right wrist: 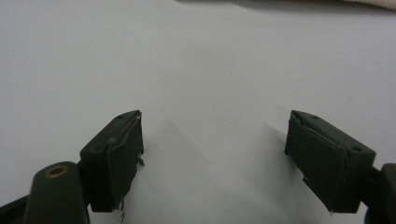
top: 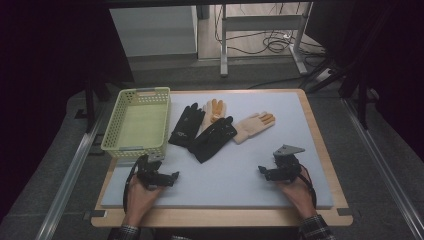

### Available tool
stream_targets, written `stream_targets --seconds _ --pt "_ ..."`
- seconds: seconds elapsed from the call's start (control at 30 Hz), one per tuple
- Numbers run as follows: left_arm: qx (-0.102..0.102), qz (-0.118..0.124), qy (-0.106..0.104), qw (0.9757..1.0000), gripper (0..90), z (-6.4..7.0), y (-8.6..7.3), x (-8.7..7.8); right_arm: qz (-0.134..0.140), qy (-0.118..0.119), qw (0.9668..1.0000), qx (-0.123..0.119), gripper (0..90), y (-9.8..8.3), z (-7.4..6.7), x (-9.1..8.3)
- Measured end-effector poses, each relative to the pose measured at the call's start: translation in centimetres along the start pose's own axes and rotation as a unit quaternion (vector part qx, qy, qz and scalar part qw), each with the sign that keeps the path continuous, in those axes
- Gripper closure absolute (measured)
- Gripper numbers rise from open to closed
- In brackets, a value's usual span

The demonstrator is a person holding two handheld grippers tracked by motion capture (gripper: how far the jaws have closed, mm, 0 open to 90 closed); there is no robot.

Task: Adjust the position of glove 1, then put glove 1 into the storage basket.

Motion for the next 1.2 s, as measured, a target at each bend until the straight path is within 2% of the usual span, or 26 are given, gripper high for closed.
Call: stream_targets --seconds 0.93,1.03,1.07,1.2 --pt "0.0 0.001 0.0 1.0 1.4 0.0 0.0 0.0 -0.003 -0.003 1.0 0.008 19.5 0.1 0.0 0.0" --pt "0.0 0.001 0.0 1.0 1.4 0.0 0.0 0.0 -0.009 -0.004 0.9999 0.008 19.7 0.2 -0.1 0.0" --pt "0.0 0.001 0.0 1.0 1.4 0.0 0.0 0.0 -0.007 0.003 0.9999 0.009 19.7 0.4 -0.3 0.1" --pt "0.0 0.001 0.0 1.0 1.4 0.0 0.0 0.0 -0.001 0.005 0.9999 0.014 19.6 1.1 -0.7 0.1"
Point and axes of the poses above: each handheld gripper's, and its own axes: x roughly forward along the jaws, y roughly out of its top, z roughly to its right, the point moved 10 cm from there along x, roughly forward along the jaws, and after that the axes turned 5 degrees about -x, right-handed, at the moved point
